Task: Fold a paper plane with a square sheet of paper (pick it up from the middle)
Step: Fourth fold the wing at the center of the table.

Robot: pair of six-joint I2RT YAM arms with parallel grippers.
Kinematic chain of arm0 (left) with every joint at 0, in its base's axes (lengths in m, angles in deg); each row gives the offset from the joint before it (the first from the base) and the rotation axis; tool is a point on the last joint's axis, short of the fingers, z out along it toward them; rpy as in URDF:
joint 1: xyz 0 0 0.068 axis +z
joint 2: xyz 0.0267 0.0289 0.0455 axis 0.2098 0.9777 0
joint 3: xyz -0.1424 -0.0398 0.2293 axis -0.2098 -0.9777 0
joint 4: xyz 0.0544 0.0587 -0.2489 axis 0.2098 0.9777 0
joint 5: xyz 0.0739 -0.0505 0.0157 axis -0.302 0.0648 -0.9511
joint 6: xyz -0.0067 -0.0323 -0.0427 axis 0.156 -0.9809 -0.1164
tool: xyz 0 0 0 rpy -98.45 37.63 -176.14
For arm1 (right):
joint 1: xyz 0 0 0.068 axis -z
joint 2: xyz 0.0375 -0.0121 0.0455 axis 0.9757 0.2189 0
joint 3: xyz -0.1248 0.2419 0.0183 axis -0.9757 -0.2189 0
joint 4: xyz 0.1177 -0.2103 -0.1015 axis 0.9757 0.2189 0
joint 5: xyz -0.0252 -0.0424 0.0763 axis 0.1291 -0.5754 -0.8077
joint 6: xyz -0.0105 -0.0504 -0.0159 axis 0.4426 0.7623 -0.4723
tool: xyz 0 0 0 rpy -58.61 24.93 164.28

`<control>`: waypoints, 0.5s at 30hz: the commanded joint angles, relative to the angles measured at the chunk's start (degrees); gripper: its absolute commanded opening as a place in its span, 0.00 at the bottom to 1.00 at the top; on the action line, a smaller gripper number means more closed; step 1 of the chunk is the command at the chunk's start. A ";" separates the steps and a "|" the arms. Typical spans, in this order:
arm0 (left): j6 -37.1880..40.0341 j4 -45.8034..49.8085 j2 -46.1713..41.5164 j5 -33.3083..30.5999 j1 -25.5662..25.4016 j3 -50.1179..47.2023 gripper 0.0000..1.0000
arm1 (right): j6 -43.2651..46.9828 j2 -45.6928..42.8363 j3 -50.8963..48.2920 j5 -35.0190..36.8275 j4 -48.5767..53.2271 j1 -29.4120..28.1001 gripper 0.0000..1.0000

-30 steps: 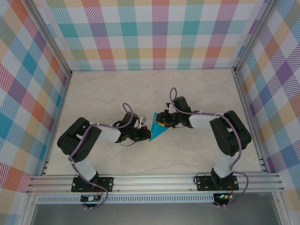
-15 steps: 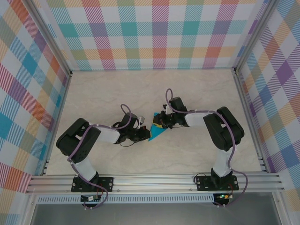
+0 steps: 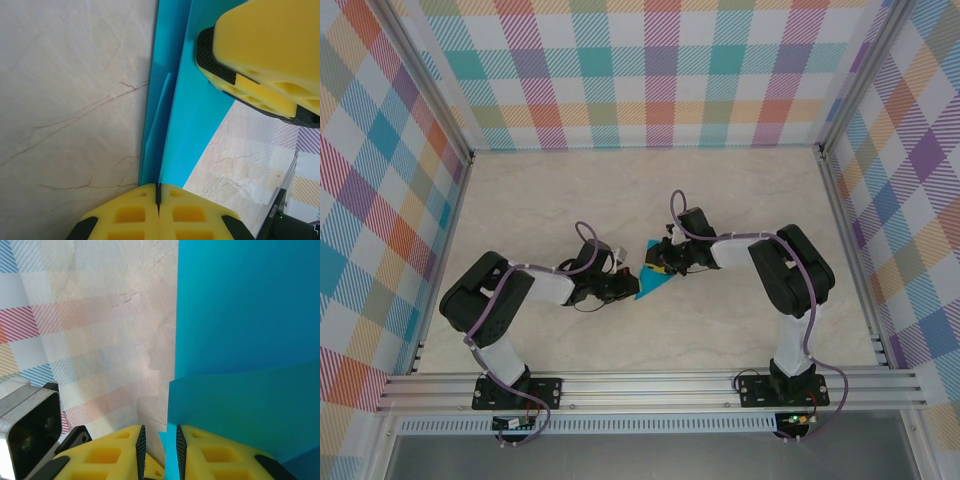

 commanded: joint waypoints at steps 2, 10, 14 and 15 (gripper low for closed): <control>-0.36 1.69 1.27 1.62 1.52 0.11 0.00 | 0.64 -0.06 0.93 0.24 0.39 -0.13 0.26; -0.68 -1.27 2.17 3.42 1.64 0.39 0.00 | 1.41 -5.19 -0.91 -0.69 0.15 -0.06 0.28; -2.77 -3.04 2.23 2.81 1.62 -0.23 0.00 | 0.51 -3.69 -0.97 -3.13 -1.86 -0.22 0.28; -2.87 -2.97 2.35 2.77 1.64 -0.24 0.00 | 0.11 -3.22 -1.04 -3.25 -2.45 -0.22 0.28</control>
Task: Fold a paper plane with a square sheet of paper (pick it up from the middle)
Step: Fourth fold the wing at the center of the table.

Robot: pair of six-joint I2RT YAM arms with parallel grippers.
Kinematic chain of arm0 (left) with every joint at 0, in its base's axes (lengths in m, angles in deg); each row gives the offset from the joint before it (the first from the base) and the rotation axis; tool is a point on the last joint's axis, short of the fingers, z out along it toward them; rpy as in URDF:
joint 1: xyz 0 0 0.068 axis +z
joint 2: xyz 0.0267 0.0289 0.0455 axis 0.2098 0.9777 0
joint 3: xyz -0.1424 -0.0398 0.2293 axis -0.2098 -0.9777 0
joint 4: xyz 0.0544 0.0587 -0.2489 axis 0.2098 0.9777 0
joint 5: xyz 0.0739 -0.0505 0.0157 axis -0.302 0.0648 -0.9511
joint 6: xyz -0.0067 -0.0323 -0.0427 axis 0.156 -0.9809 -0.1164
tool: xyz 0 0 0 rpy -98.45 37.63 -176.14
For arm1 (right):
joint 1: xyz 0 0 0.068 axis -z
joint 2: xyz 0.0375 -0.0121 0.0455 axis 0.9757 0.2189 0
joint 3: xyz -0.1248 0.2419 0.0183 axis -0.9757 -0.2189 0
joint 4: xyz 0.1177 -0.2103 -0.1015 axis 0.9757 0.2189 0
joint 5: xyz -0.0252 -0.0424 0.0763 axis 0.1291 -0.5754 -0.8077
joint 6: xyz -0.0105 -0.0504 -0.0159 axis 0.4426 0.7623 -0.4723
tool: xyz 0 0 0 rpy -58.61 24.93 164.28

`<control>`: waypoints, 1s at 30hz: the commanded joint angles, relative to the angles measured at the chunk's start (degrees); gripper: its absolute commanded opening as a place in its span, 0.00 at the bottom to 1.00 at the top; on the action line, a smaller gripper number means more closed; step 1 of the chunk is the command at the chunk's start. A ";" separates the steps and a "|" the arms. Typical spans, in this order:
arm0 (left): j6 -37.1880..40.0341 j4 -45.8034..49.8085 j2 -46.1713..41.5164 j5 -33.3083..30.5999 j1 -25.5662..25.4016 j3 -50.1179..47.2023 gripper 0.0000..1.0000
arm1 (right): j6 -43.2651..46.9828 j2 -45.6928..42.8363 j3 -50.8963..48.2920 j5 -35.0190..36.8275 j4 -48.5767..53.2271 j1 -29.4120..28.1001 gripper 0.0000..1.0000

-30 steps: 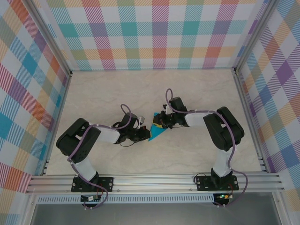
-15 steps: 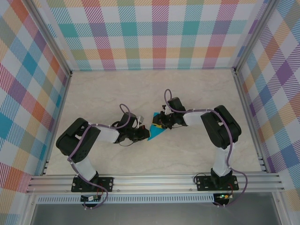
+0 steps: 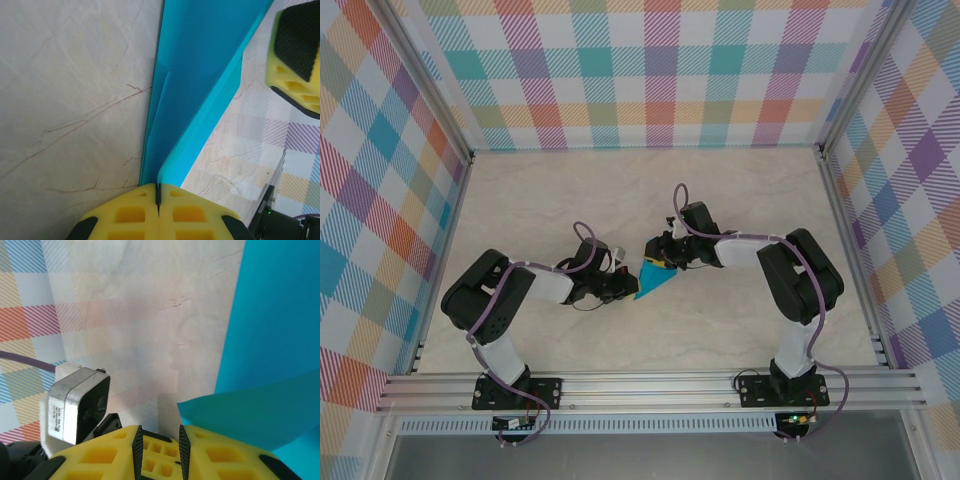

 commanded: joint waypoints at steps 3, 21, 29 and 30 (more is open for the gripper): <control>-1.25 -0.81 1.61 -0.27 0.50 0.14 0.00 | -0.67 1.49 -0.65 -2.51 -2.69 -0.30 0.28; 0.34 2.11 2.33 -0.28 0.50 1.12 0.00 | 0.65 7.18 2.58 0.01 0.80 -0.50 0.28; 1.63 4.08 2.09 -0.37 0.50 1.32 0.00 | 1.00 8.92 2.65 0.82 2.44 -0.40 0.27; 1.76 4.31 2.00 -0.36 0.50 1.48 0.00 | 0.94 9.01 2.34 0.96 2.61 -0.40 0.27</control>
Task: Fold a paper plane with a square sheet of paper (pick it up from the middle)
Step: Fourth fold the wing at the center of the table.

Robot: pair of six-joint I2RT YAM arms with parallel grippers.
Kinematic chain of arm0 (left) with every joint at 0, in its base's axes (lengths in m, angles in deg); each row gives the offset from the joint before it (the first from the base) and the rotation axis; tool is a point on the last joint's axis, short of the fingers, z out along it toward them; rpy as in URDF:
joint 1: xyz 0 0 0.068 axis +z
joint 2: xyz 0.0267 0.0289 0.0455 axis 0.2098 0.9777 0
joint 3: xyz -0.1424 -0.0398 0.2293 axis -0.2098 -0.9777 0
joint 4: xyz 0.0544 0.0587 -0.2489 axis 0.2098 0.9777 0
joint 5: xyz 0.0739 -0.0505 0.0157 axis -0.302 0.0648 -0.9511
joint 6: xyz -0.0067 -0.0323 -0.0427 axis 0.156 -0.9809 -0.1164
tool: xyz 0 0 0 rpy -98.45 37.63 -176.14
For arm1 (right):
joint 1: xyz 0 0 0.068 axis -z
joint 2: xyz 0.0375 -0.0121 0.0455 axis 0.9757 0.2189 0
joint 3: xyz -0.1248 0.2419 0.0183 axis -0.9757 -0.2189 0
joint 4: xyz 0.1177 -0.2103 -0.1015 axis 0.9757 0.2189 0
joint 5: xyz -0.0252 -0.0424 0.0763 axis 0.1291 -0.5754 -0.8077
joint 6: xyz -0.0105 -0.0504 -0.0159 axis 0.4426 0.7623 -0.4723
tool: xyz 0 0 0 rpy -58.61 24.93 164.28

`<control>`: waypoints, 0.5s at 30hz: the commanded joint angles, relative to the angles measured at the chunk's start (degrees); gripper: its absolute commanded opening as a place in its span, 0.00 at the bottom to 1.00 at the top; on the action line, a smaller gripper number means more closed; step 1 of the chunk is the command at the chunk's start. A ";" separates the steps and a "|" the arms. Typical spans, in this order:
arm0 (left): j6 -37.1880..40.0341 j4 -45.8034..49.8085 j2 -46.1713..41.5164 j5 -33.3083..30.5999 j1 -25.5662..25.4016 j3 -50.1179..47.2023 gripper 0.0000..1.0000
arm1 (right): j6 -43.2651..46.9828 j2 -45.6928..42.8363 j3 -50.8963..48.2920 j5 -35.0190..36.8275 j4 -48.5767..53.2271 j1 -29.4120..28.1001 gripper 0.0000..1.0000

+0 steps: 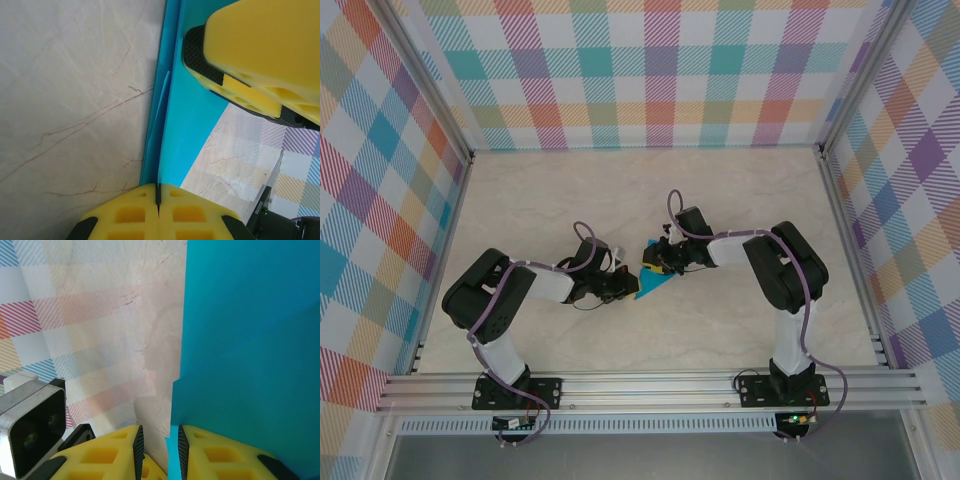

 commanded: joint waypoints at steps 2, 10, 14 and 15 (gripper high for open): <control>2.05 4.12 1.11 -0.66 0.46 1.20 0.04 | 0.77 2.52 -0.06 2.76 2.87 -0.10 0.27; 4.74 9.79 -1.80 -1.09 0.37 2.88 0.16 | 0.34 2.08 -1.55 4.18 2.99 -0.11 0.27; 5.52 11.01 -1.53 -0.16 0.13 2.81 0.16 | 0.16 2.17 -1.84 4.01 2.58 -0.11 0.26; 5.58 11.30 -1.50 -0.21 0.02 2.80 0.16 | 0.14 2.07 -1.84 4.01 2.57 -0.11 0.26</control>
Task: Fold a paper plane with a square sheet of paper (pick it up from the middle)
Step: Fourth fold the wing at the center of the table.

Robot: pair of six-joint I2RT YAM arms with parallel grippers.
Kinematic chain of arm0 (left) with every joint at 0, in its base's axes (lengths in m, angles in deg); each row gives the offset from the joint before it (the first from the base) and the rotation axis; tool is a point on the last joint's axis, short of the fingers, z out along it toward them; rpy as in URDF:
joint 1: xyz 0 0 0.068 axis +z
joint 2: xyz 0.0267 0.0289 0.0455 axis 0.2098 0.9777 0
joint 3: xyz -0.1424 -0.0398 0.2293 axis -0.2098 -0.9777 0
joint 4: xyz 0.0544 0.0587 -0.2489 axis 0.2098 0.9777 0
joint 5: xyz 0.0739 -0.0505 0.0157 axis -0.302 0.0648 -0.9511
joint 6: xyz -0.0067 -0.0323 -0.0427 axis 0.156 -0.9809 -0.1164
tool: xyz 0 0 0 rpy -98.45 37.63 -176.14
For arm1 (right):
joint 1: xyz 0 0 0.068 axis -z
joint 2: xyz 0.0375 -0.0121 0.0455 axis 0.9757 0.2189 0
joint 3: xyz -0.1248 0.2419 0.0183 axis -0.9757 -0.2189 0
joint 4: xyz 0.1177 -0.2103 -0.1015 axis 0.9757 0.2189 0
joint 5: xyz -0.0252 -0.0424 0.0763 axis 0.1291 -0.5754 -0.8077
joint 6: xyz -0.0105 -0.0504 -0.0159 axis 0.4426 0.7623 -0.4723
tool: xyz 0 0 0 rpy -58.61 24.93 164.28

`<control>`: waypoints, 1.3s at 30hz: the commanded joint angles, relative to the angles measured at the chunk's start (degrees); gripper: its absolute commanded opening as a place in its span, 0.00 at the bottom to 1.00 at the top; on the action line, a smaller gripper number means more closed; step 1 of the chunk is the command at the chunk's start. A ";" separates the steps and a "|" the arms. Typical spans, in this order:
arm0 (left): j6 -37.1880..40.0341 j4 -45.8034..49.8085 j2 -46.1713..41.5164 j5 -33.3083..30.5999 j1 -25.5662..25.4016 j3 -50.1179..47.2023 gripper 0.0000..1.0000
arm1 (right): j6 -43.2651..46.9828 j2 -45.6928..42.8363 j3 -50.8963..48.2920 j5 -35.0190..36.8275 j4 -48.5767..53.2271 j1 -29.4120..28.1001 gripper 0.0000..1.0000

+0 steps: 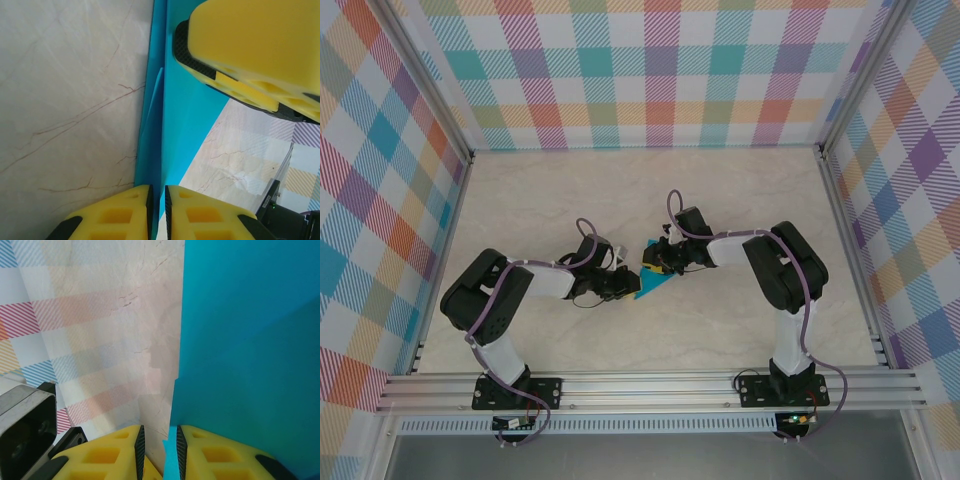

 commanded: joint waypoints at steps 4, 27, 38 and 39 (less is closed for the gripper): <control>3.00 6.61 -0.87 -0.55 -0.35 0.44 0.12 | 0.29 1.97 -1.77 3.40 2.56 -0.15 0.26; 10.61 31.32 0.99 -9.66 -3.34 9.43 0.04 | 0.42 1.61 -3.00 4.14 2.51 -0.13 0.26; 9.82 38.74 -0.78 -16.56 -6.14 11.10 0.14 | 0.36 1.49 -3.26 4.45 2.57 -0.13 0.26; 9.59 38.70 -1.33 -16.57 -6.39 11.01 0.15 | 0.37 1.43 -3.26 4.45 2.59 -0.14 0.26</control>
